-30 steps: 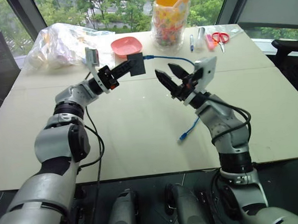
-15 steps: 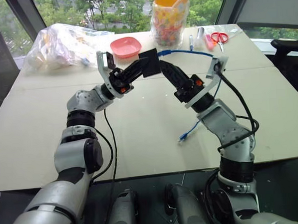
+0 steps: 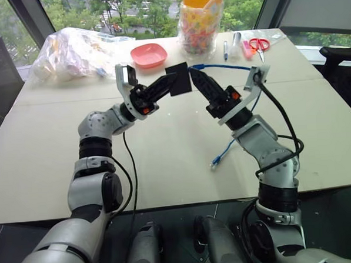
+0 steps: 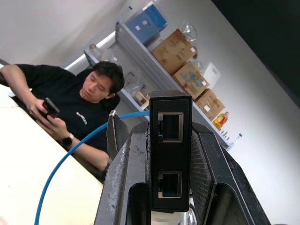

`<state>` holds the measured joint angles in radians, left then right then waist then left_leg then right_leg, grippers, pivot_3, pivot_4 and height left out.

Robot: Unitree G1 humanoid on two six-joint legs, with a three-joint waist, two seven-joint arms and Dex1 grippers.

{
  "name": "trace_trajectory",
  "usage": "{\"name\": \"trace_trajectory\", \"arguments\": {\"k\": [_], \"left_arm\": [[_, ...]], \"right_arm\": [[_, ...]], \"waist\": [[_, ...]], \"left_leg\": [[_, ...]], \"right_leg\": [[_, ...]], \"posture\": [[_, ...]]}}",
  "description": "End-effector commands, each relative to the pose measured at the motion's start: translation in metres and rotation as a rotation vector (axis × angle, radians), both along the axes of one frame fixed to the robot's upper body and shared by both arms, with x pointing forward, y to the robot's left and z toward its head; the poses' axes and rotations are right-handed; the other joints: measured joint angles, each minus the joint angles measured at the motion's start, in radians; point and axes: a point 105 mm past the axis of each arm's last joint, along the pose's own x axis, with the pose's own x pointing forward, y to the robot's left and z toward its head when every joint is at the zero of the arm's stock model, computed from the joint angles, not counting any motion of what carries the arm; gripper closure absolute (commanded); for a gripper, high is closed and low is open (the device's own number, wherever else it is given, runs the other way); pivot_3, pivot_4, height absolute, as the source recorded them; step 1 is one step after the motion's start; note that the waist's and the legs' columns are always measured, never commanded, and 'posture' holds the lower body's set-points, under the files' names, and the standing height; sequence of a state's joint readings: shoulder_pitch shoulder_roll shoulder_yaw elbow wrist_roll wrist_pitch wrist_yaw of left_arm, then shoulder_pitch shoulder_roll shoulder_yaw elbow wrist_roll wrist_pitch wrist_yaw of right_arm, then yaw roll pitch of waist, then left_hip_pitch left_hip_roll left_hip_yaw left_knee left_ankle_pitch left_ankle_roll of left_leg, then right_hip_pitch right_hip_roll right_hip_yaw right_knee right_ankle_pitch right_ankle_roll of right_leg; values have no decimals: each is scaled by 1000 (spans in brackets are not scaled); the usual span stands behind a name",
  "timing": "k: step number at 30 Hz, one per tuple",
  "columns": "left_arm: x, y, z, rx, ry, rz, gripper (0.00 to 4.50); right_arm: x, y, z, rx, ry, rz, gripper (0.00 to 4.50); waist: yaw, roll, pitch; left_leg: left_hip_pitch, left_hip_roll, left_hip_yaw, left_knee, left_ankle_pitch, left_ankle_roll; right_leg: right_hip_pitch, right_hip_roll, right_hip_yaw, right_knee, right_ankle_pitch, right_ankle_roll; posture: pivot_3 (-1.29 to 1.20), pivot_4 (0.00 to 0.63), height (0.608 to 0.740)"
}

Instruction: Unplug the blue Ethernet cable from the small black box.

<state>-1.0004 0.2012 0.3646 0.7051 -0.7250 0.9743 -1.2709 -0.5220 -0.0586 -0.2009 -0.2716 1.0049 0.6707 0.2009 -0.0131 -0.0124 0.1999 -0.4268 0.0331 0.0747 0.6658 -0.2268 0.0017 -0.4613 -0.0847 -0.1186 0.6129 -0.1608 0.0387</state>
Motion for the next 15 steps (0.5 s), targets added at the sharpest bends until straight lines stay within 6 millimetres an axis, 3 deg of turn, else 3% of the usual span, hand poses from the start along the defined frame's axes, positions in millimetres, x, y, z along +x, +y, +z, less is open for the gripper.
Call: {"name": "trace_trajectory", "arguments": {"k": [1,4,5,13,15], "left_arm": [[-6,-3,9,-10,-42,-23,4009],[-7,-5,8,-6,-41,-29,4009],[-8,-5,8,-5,-41,-30,4009],[-3,-3,9,14,-54,7,4009],[3,9,12,15,-60,66,4009]], "right_arm": [[-5,4,16,26,-59,22,2743],[-6,6,17,25,-62,34,4259],[-6,8,17,22,-60,41,4456],[-8,18,11,12,-36,94,4456],[1,4,9,36,-11,11,4456]], "waist": [[0,0,0],[0,0,0],[0,0,0],[0,0,0],[0,0,0]], "left_leg": [[0,0,0,0,0,0],[0,0,0,0,0,0],[0,0,0,0,0,0],[0,0,0,0,0,0],[0,0,0,0,0,0]], "right_leg": [[0,0,0,0,0,0],[0,0,0,0,0,0],[0,0,0,0,0,0],[0,0,0,0,0,0],[0,0,0,0,0,0]], "posture": [[0,150,740],[0,150,740],[0,150,740],[0,150,740],[0,150,740]]}}
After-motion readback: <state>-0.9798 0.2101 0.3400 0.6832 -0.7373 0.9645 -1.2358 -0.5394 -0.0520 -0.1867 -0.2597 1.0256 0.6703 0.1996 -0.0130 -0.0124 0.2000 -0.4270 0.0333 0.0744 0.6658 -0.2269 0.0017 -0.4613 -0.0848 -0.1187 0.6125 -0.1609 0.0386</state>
